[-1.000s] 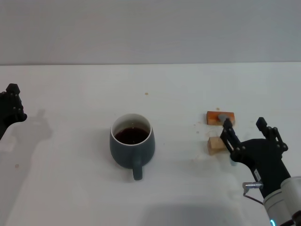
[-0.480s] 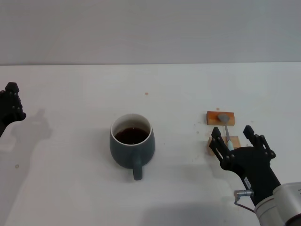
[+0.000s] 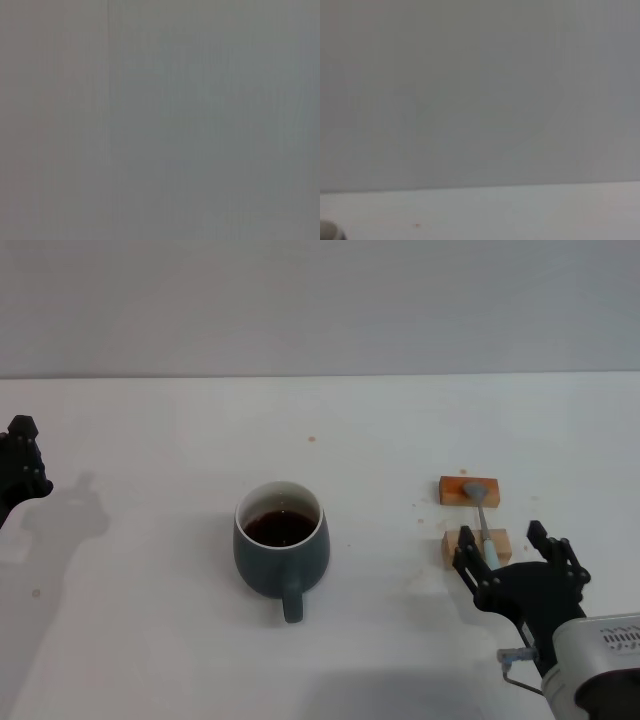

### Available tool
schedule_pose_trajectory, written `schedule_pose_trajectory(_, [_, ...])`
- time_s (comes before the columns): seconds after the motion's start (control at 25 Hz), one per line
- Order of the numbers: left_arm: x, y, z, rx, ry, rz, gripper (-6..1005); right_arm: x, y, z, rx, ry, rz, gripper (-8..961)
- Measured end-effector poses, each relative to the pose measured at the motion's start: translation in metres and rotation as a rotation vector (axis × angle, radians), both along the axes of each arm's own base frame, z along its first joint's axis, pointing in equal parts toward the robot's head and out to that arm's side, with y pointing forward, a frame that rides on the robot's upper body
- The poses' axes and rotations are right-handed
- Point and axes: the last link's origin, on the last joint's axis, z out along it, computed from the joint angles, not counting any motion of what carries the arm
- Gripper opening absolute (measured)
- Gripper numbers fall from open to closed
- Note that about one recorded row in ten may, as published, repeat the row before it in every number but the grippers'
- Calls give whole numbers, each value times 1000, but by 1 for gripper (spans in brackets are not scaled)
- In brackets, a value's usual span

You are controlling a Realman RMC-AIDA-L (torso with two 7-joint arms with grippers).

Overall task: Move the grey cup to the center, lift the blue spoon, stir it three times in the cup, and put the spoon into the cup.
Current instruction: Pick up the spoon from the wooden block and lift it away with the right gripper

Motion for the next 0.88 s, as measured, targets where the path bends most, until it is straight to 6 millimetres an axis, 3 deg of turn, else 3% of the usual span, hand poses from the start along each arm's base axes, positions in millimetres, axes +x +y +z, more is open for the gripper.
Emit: schedule_pose_trajectory(0.88, [2, 0, 2, 9, -3, -4, -2, 5, 1, -3, -59, -82, -88, 777])
